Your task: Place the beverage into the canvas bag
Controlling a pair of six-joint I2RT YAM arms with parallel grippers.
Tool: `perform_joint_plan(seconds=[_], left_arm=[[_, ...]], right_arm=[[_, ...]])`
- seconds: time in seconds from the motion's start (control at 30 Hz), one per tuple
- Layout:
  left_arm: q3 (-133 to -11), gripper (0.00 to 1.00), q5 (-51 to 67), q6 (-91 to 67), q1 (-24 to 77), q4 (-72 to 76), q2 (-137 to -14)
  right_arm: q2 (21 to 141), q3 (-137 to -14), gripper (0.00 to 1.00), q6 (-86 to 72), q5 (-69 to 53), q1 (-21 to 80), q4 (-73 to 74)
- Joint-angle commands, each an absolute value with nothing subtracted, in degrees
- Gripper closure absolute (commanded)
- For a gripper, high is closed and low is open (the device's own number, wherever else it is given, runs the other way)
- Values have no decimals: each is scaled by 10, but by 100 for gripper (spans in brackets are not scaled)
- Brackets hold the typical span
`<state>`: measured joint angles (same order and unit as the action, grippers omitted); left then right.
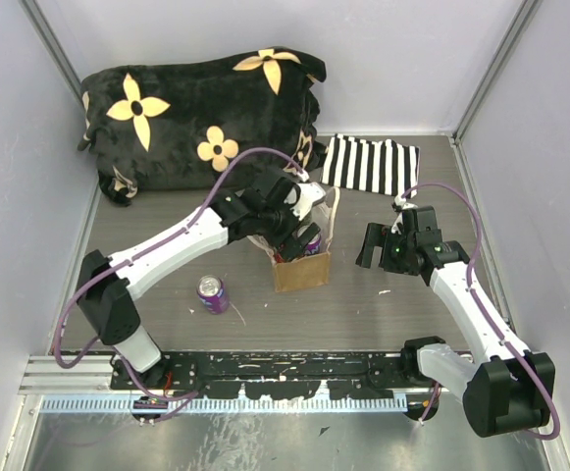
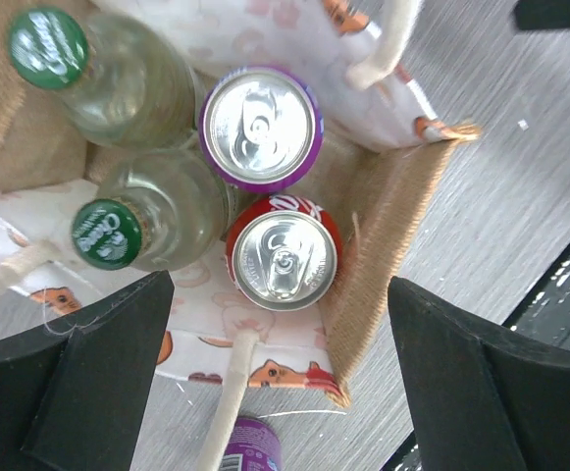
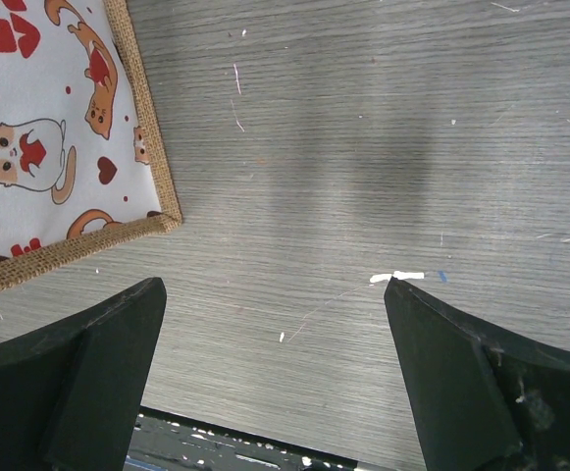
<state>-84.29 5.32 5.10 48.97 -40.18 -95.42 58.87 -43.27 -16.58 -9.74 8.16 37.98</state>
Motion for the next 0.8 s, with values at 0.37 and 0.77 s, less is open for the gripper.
perform_joint_plan(seconds=[0.37,0.77], left_arm=[[-797,1,59,124,429,-530,-711],[-589,2,-4,196,388,-575,-627]], right_arm=[[584,-447,0,-161,-103,79,367],[576,-440,0,-168,-112,79,369]])
